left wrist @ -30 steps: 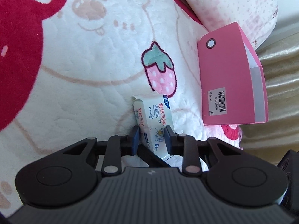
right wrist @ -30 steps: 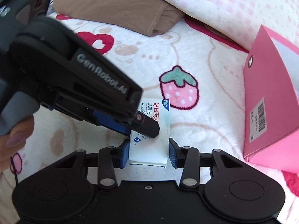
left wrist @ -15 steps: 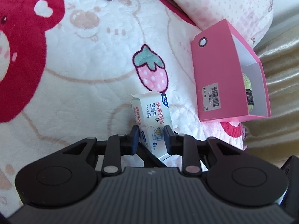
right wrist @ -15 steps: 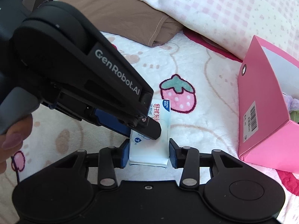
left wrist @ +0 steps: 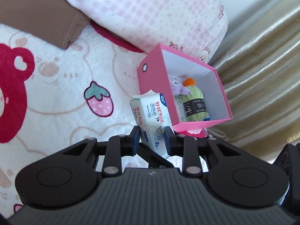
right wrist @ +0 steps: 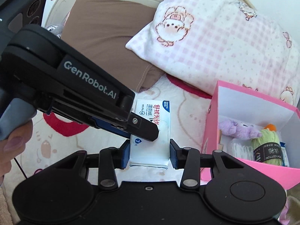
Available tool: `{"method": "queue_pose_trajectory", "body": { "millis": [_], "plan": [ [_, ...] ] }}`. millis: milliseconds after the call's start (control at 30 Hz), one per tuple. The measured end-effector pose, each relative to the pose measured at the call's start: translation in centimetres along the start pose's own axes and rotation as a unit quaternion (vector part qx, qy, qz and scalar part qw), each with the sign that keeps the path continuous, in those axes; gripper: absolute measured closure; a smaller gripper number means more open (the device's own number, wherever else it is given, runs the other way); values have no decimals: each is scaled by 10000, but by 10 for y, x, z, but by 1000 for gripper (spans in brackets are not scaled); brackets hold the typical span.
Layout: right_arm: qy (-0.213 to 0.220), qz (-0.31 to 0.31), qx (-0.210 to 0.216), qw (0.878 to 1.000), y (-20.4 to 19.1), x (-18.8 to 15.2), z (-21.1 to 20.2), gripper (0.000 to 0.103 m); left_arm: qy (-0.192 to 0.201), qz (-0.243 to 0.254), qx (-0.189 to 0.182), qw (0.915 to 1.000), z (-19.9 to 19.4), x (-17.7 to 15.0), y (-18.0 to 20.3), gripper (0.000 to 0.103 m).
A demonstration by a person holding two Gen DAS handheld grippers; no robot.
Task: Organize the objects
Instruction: 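Carry the tissue pack with the left gripper into the pink box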
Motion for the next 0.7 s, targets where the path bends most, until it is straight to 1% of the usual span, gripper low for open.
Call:
{"method": "queue_pose_trajectory", "body": {
  "millis": [100,167,267,300,400,500,567,600,667,700],
  "plan": [
    [91,141,-116,9998,21,7,-11,56,17,182,-54,9998,4,8,26,78],
    [83,301,-180,9994,37,9,-17,56,-65,319,-42,9995,12,12,42,78],
    [-158,700,-165,9973,65,6,-12,56,-380,643,186,9970,35,15,65,76],
    [-227,875,-155,9958,74,3,-11,56,-477,631,229,9966,45,17,72,75],
    [-285,1311,-238,9907,109,-6,-2,56,-655,714,192,9951,70,22,90,76],
    [-411,1485,-382,9873,136,-14,2,56,-921,640,106,9936,98,24,104,75],
    [-614,1593,-349,9847,151,-22,9,56,-1194,419,177,9918,119,23,107,70],
    [-723,1653,-324,9831,158,-26,14,57,-1323,316,220,9905,131,22,107,70],
    [-901,1614,-346,9822,168,-32,24,57,-1444,223,306,9888,151,23,109,68],
    [-906,1580,-360,9826,174,-34,30,57,-1430,251,367,9887,160,25,110,68]
  ]
}}
Point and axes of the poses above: each gripper's, at about its wrist camera, not at the fingertips, and z roughly the way its jaws point, y to its right, x to its top, the point moved 10 cm from there along z, roughly the way its jaws point, and after that the axes turned 10 degrees about -z, right-handed, at the moved point
